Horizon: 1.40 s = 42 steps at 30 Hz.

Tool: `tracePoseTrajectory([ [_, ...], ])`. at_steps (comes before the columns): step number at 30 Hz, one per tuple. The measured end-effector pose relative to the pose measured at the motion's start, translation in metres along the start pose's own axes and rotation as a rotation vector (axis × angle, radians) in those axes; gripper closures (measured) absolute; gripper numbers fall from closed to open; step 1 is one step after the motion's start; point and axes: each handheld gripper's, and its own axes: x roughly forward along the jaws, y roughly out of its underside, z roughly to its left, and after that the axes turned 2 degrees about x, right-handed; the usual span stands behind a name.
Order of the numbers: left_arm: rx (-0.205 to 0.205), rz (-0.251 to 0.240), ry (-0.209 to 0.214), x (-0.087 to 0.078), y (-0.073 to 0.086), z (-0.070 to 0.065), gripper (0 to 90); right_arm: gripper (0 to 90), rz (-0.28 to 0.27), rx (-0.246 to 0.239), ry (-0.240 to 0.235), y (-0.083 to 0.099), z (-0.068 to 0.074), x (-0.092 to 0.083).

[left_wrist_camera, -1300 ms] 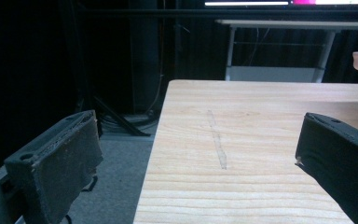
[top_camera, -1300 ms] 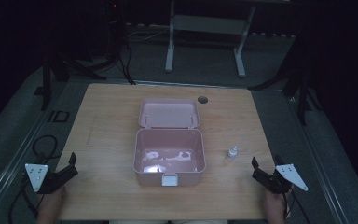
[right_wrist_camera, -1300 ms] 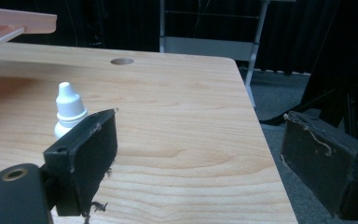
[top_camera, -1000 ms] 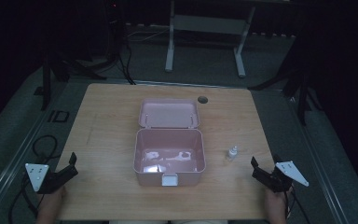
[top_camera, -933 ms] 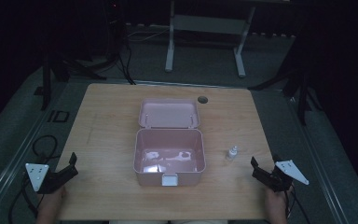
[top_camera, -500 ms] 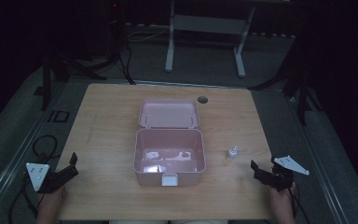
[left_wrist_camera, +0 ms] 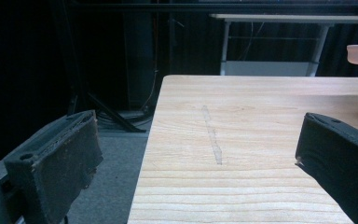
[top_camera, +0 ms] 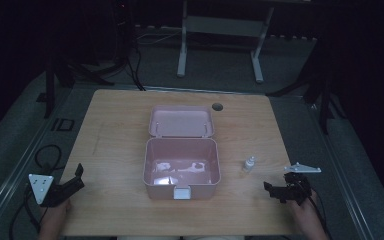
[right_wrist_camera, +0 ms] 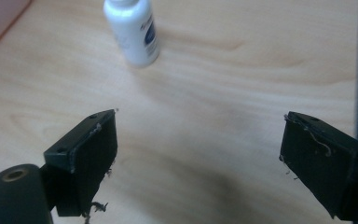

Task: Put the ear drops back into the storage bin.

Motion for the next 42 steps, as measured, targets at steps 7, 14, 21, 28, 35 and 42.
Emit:
tracePoseTrajectory([
  [7,0.000,0.000,0.004,0.000,0.000,0.000,0.3,10.8,0.182,-0.072,-0.041,-0.006,0.008,0.002],
  [14,0.001,0.002,0.005,0.000,0.000,0.000,0.3,10.8,0.314,-0.128,-0.033,-0.014,0.010,0.000],
  [21,0.003,0.003,0.008,0.000,0.000,0.000,0.3,11.1,0.449,-0.172,-0.059,-0.025,0.005,-0.001],
  [28,0.002,0.004,0.011,0.000,0.000,0.000,0.3,11.1,0.601,-0.246,-0.126,-0.031,0.004,0.001],
  [35,0.002,0.004,0.014,0.000,0.000,0.000,0.3,14.7,0.664,-0.309,-0.118,-0.039,0.008,0.005],
  [42,0.005,0.004,0.018,0.001,0.000,-0.001,0.3,14.7,0.694,-0.378,-0.132,-0.049,0.012,0.014],
])
